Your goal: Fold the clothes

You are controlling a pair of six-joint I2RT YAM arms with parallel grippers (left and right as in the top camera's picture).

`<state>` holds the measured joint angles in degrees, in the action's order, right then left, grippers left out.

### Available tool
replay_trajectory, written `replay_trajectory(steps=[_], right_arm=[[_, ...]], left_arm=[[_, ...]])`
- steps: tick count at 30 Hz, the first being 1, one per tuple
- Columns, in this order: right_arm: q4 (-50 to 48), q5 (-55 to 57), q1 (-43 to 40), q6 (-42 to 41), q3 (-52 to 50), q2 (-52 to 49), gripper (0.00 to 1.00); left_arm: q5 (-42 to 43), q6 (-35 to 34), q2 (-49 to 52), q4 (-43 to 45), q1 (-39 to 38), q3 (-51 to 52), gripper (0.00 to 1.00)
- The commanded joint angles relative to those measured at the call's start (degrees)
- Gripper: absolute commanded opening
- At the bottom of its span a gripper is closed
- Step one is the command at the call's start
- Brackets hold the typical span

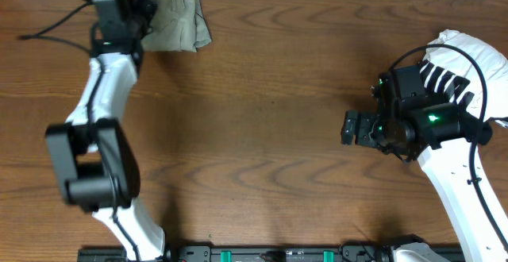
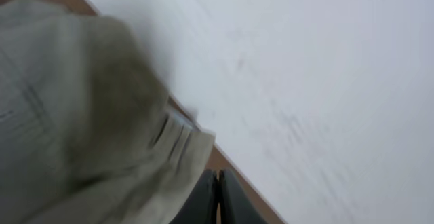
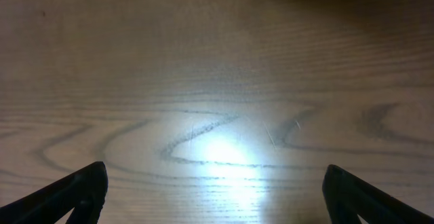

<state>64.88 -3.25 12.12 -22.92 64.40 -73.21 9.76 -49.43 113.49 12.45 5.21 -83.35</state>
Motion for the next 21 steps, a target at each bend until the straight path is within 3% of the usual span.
replay_trajectory(steps=[1,7,11,14,21], right_arm=[[0.66,0.0,-0.09,0.94,0.63,0.83,0.99],[0.7,0.02,-0.09,1.79,0.63,0.83,0.99],[0.72,0.02,-0.09,1.79,0.63,0.83,0.99],[0.72,0.02,-0.09,1.79,0.63,0.83,0.99],[0.9,0.0,-0.09,1.79,0.63,0.83,0.99]], left_arm=[[-4.74,0.94,7.3,6.69,-0.55,-0.15,0.06],[-9.94,1.66,17.84,15.28,-0.52,-0.15,0.06],[-11.08,8.24,21.4,15.61,-0.52,-0.15,0.06],[-9.99,11.82,21.07,16.2,-0.52,-0.15,0.06],[-8.68,11.93,13.27,17.25,-1.27,-0.15,0.06]])
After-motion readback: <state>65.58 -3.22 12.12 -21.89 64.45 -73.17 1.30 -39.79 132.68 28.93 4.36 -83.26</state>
